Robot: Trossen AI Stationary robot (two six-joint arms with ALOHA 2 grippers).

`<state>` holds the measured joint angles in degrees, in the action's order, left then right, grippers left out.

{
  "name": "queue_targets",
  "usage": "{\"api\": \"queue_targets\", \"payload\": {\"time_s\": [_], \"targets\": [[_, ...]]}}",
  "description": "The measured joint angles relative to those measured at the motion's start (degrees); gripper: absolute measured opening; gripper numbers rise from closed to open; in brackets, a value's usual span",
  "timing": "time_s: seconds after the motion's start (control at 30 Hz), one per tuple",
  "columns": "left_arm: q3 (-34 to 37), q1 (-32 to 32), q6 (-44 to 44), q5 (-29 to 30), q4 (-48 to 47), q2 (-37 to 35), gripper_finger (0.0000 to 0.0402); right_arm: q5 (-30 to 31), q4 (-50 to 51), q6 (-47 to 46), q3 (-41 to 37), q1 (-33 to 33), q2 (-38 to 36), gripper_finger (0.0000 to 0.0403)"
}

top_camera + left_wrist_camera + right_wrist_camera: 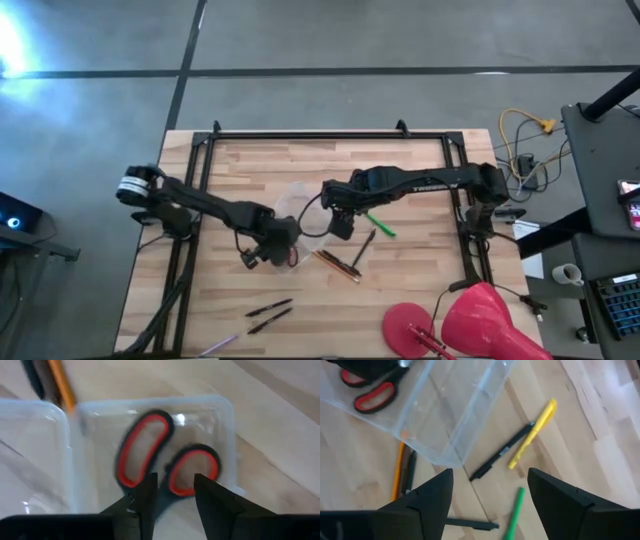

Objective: Pick & place school supplies into a supply box
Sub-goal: Put the black scissors into the transparent supply box

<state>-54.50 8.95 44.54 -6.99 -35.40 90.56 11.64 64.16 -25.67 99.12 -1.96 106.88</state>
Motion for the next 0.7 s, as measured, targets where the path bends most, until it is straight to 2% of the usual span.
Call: {"api": "queue_targets", "payload": {"time_s": [0.47, 0.7], "targets": [[0.12, 0.00, 10.95, 0.05, 4.20, 4.31, 0.0104, 0.54, -0.06, -0.44, -3.05, -0.17, -0.01, 0.0247], [0.20, -0.08, 13.93, 5.16, 6.57, 5.10, 0.0104, 0.56, -0.25, -0.92, -3.27, -0.15, -0.01, 0.0245]]}}
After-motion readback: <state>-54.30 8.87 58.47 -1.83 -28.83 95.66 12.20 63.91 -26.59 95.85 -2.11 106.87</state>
